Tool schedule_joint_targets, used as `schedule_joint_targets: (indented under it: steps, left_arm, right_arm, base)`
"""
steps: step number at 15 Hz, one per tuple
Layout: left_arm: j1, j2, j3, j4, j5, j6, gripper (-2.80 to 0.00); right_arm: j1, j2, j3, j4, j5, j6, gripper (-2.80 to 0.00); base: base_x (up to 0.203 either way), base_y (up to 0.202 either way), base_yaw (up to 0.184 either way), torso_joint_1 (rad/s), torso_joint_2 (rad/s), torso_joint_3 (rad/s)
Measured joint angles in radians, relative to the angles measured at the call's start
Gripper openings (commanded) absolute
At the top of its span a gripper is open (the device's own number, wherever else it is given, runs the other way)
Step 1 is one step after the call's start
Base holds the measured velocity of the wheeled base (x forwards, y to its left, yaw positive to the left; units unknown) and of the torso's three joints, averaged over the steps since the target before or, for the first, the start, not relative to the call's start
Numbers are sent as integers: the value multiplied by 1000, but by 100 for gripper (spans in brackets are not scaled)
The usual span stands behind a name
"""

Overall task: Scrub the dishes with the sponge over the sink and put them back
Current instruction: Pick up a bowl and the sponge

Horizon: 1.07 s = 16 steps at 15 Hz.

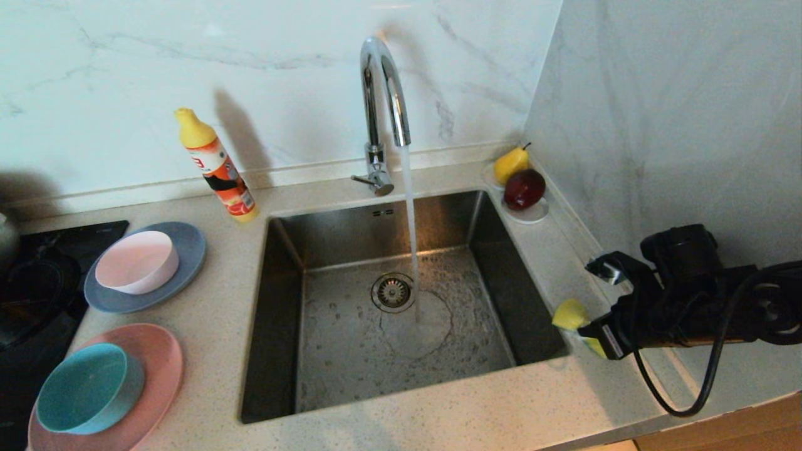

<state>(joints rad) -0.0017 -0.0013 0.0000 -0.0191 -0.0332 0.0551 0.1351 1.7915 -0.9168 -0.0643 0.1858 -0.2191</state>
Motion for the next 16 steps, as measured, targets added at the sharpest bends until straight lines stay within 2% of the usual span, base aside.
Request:
schedule_joint_targets:
  steps: [8,12,16]
  left_arm:
    - [0,0,0,0,0,0,-280]
    - [0,0,0,0,0,0,-280]
    - [0,0,0,0,0,0,-280]
  right_arm:
    - [-4,-45,0,8,-26,10,-280]
    - [0,-47,0,3,-131,126,-280]
    - [4,-35,-6,2,-159,175,-280]
  base:
    - [0,0,0,0,0,0]
    - [0,0,0,0,0,0]
    - [0,0,0,0,0,0]
